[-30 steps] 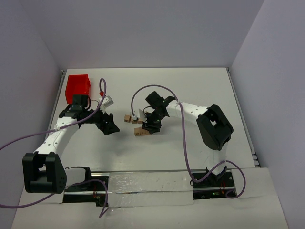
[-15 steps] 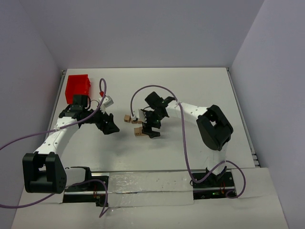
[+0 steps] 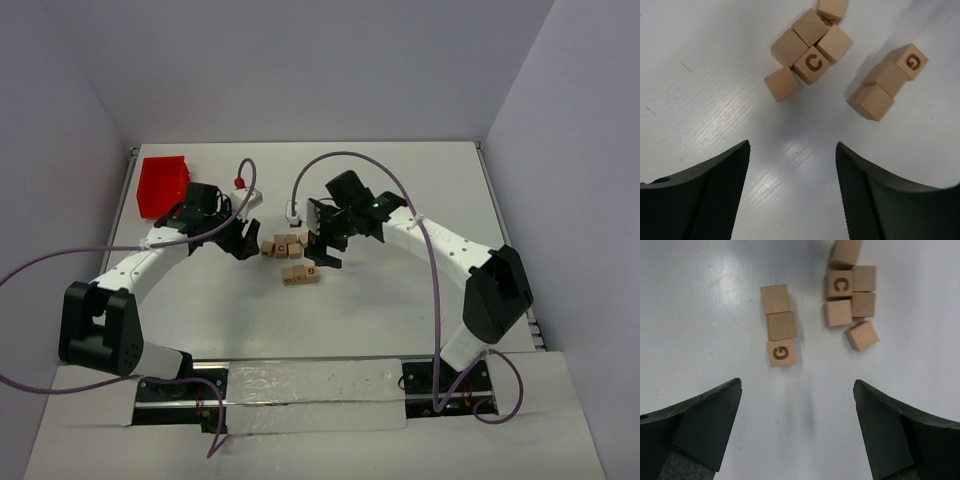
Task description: Build the wood block tower
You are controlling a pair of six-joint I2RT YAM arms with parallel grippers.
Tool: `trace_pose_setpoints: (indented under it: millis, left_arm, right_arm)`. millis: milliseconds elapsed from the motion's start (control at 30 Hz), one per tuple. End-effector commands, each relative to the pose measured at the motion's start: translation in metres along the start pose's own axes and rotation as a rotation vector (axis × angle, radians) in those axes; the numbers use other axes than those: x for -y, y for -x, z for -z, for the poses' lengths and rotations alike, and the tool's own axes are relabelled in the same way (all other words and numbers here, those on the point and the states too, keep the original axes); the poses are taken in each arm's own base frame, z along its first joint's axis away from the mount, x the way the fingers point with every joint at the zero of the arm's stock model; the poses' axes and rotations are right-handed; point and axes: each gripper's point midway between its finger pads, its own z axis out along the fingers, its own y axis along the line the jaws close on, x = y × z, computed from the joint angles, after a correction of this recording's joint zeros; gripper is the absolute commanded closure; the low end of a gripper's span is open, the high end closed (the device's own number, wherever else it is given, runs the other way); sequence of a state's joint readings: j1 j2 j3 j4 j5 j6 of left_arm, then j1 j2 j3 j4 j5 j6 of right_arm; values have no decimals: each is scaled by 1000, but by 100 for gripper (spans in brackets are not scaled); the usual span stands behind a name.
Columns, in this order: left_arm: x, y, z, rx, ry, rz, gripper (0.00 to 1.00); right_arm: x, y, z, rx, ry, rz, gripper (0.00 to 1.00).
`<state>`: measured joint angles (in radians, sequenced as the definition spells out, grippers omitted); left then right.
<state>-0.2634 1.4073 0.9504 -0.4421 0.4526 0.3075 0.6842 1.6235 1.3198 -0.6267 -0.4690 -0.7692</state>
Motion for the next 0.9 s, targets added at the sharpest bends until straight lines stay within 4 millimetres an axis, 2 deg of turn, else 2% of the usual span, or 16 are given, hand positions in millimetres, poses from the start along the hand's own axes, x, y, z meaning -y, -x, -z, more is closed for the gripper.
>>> trace_pose_setpoints:
  millis: [0,100,200,367,500,667,867]
  left_arm:
    - [-22,27,-16,30,150,-10,28]
    - [-17,25,-30,22,156,-27,31]
    - [-21,21,-45,-7,168,-12,40]
    - [-28,25,-56,-20,175,-7,46]
    - [-23,16,-65,-52,132,-5,43]
    - [-17,8,-66,-65,101,-9,34]
    - [-9,2,-69,-81,75,-2,30]
  right_arm:
    - [26,6,39,82,-138,-90,0]
    - [39,-18,58,90,-222,-168,0]
    - [38,-40,75,96,-287,-234,0]
    - [39,-59,100,140,-361,-324,0]
    - [36,-72,113,167,-406,-382,0]
    - [34,-83,118,183,-432,-425,0]
    - [35,-90,118,199,-441,-462,0]
